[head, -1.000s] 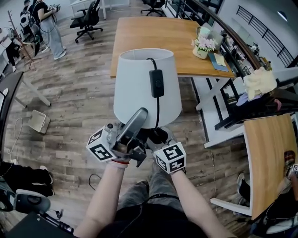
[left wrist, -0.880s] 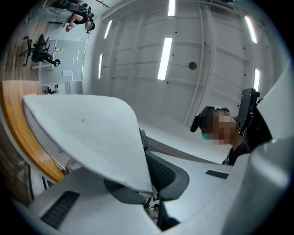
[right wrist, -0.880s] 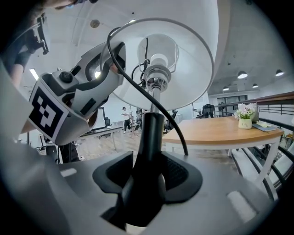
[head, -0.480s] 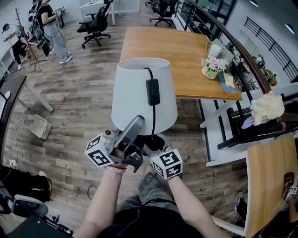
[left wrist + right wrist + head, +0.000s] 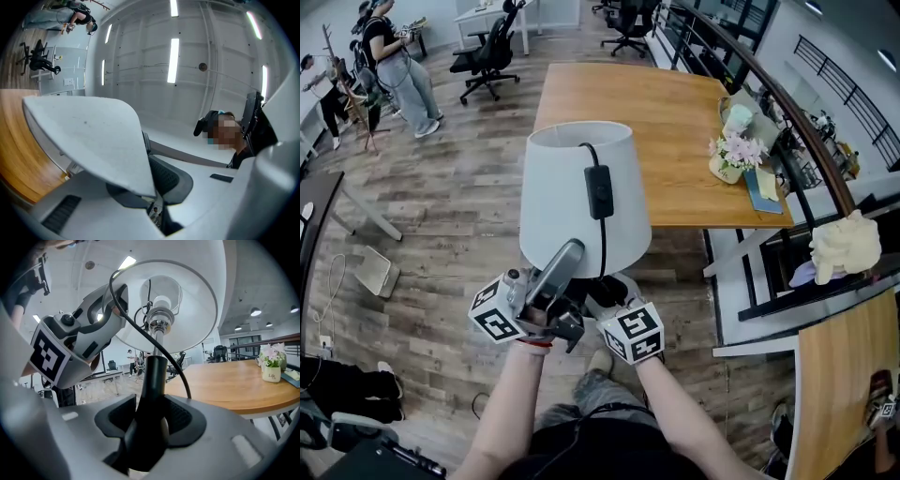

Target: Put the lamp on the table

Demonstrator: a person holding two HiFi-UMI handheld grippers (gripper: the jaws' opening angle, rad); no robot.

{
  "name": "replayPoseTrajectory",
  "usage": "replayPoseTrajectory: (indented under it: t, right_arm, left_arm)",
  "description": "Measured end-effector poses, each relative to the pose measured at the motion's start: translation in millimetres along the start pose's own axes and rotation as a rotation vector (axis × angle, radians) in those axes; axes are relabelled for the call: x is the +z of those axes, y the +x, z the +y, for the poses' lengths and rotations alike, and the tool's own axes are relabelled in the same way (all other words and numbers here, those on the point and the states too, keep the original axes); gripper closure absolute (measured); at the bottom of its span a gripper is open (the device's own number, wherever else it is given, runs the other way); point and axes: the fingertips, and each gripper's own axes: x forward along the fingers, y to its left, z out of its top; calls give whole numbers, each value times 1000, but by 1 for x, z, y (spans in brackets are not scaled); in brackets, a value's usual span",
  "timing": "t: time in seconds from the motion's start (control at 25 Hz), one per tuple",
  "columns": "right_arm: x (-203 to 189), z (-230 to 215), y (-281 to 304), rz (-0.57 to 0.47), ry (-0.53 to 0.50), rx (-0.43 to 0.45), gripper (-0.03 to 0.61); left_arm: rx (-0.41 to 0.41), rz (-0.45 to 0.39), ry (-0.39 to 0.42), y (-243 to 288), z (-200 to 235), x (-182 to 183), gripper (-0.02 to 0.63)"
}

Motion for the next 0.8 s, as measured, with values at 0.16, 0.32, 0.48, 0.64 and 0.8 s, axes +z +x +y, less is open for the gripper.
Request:
replayPoseTrajectory:
  t: [0.16, 0.32, 0.48, 0.64, 0.8]
  right_arm:
    - [7, -25, 17, 2, -6, 5, 383]
    - [13, -49, 26, 4, -22, 5, 385]
    - [12, -64, 32, 14, -16, 0, 387]
    - [13, -77, 44, 15, -6, -3, 388]
    - [17, -98, 62, 14, -3, -16, 388]
  left_arm:
    - [4, -14, 5, 13, 28, 8, 609]
    - [0, -29, 8, 26, 50, 11, 609]
    - [9, -33, -8, 31, 68, 11, 610]
    - [16, -30, -14, 37, 86, 15, 609]
    - [11, -22, -28, 47, 111, 21, 609]
